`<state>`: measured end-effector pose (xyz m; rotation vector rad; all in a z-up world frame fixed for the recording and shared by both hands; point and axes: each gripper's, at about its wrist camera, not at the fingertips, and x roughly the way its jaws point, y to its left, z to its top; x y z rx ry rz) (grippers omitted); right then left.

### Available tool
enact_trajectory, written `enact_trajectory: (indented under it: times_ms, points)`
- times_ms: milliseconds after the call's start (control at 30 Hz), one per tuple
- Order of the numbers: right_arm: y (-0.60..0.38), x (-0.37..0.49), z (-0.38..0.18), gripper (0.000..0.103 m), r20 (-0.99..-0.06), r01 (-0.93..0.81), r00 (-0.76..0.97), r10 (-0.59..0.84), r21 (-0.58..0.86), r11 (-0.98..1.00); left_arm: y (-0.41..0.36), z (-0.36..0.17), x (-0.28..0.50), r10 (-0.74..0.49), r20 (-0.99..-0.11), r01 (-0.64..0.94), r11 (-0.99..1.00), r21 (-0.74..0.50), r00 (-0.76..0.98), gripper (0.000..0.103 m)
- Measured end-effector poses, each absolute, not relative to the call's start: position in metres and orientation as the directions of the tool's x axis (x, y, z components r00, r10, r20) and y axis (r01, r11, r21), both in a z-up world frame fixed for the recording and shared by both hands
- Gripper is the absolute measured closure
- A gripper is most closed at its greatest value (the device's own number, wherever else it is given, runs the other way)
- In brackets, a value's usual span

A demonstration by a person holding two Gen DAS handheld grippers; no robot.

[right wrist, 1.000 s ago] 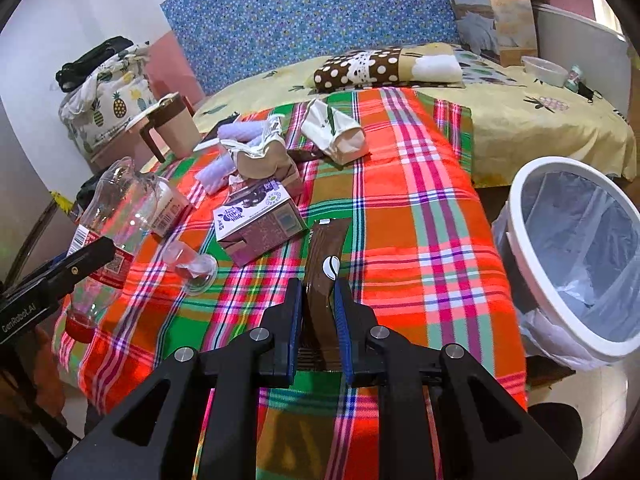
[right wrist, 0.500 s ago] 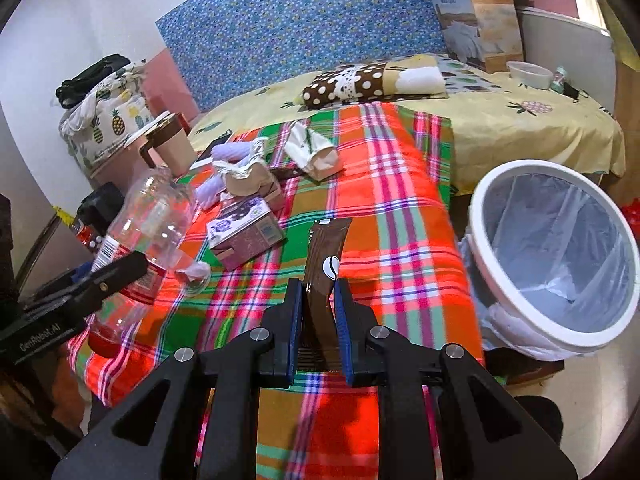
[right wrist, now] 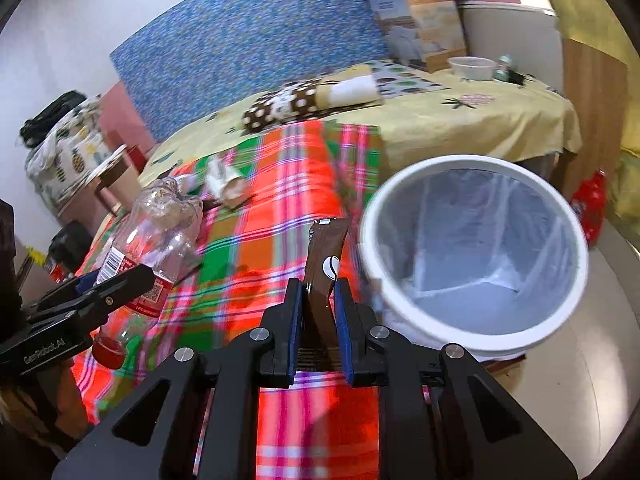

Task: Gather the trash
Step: 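Carry the wrapper and bottle in both grippers over the white trash bin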

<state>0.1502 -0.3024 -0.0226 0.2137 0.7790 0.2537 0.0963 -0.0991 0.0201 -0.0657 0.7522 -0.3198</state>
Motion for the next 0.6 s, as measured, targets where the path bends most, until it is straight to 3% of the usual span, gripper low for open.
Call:
enact_trajectory:
  times_ms: [600]
  points:
    - [-0.369,0.157,-0.040,0.084,-0.706,0.046,0.690,0.160,0.263,0.964,-0.233,-0.001,0.153,-0.473,-0.676,0.513,0.843,-0.162,0.565,0.040]
